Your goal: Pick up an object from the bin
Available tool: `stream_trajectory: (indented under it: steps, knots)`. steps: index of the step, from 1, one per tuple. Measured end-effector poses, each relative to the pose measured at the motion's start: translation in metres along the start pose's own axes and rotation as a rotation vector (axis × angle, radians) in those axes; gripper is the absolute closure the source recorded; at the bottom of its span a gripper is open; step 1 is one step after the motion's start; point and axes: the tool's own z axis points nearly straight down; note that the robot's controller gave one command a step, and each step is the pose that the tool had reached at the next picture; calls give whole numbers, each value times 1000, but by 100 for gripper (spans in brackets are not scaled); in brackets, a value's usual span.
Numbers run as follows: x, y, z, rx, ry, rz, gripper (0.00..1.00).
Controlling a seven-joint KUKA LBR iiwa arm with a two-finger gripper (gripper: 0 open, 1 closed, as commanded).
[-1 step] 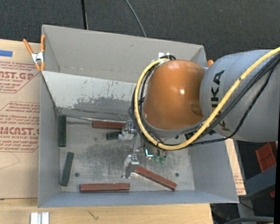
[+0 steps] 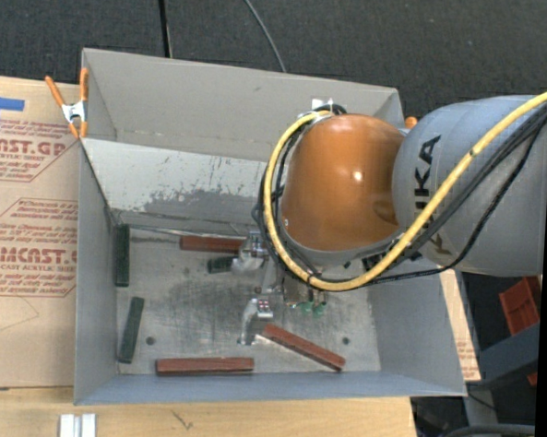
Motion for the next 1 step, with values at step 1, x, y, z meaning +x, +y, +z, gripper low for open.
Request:
stream_trajectory:
  steps: [1]
  knots:
    - [-2, -15, 36, 0, -4, -94, 0]
